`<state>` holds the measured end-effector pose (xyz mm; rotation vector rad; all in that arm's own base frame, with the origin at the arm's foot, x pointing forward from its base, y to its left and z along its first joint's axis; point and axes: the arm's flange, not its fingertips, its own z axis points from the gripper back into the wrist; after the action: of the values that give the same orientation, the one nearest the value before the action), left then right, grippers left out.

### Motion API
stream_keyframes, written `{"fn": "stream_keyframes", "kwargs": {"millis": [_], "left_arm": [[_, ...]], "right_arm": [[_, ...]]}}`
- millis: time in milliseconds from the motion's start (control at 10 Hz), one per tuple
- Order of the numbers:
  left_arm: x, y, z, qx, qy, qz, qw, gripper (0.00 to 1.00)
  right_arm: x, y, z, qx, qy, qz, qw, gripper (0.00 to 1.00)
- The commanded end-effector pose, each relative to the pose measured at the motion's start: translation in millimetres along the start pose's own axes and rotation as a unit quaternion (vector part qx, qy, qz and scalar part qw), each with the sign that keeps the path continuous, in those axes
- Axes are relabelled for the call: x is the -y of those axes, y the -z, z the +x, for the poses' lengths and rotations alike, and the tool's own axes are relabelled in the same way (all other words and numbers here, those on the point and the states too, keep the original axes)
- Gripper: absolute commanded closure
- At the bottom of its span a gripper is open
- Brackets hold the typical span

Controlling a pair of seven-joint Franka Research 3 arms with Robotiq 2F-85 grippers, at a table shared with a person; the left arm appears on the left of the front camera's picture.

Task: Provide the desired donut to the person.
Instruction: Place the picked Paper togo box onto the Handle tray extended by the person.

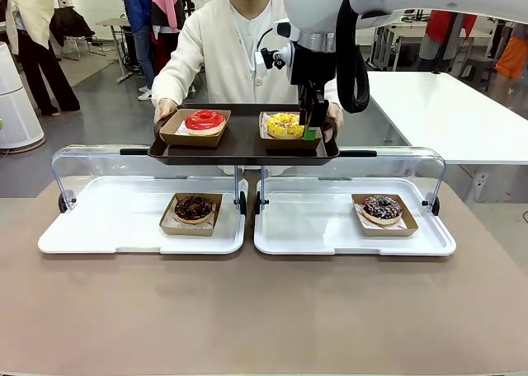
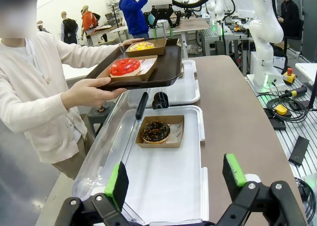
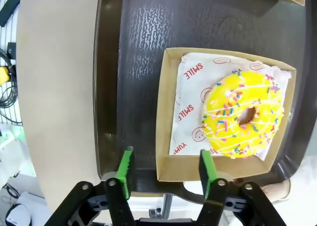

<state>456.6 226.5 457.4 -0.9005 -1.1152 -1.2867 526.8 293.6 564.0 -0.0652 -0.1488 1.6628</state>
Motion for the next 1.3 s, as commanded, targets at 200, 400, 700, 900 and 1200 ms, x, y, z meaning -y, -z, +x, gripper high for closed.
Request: {"fn": "stream_keyframes", "kwargs": {"millis": [200,400,700,900,1200], "left_arm": [[-0.1,-1.3,2.2,0.006,0.0,0.001,1.0,0.0],[-0.1,-1.3,2.2,0.006,0.0,0.001,1.0,0.0],[-0.1,-1.3,2.2,0.006,0.0,0.001,1.0,0.0],[-0.1,-1.3,2.2,0.006,0.0,0.001,1.0,0.0],[-0.1,-1.3,2.2,0.006,0.0,0.001,1.0,0.0]], "right_arm": [[0.0,-3.1,-0.8,0.0,0.006,0.0,1.0,0.0],[-0.2,-2.3,-1.3,0.002,0.006,0.002,1.0,0.0],[-6.9,-7.2,-3.3,0.005,0.009,0.001,1.0,0.0],[-42.0,-22.3,-23.7,-0.008,-0.008,0.006,1.0,0.0],[-106.6,-42.5,-104.1,0.019,0.018,0.004,1.0,0.0]]}}
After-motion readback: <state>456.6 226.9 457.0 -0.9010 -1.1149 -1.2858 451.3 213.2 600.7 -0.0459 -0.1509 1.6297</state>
